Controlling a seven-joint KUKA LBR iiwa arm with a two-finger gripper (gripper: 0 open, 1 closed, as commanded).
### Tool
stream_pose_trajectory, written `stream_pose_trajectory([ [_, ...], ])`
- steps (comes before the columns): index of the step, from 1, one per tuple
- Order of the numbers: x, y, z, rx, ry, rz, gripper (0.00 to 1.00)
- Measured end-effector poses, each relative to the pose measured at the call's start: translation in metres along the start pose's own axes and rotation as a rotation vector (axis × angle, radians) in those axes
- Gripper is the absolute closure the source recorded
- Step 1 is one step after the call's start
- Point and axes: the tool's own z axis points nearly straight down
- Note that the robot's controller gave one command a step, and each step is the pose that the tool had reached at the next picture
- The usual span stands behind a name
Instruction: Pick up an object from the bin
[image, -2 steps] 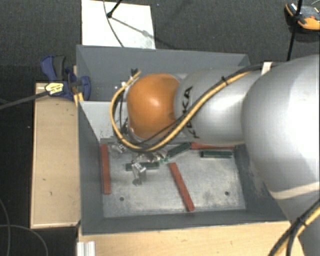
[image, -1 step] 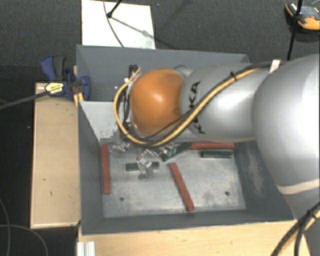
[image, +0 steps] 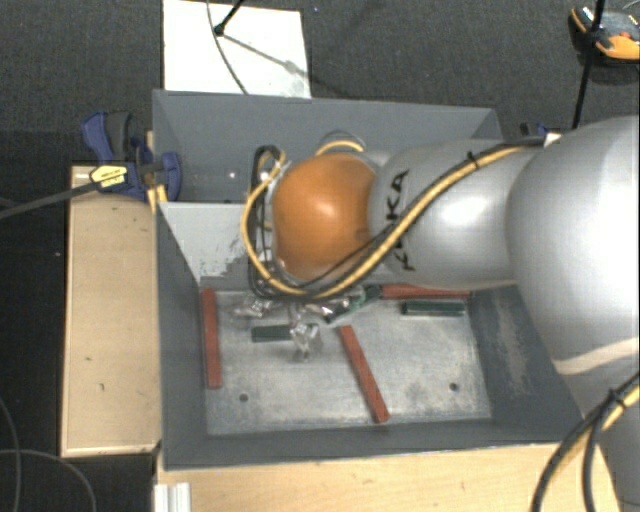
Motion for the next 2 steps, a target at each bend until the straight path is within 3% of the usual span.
stream_pose_trajectory([
  [1, 0.028, -0.0091, 0.0059, -0.002, 0.001, -0.094, 0.0],
  [2, 0.0335, -0.0121, 0.0057, -0.002, 0.001, -0.153, 0.0],
])
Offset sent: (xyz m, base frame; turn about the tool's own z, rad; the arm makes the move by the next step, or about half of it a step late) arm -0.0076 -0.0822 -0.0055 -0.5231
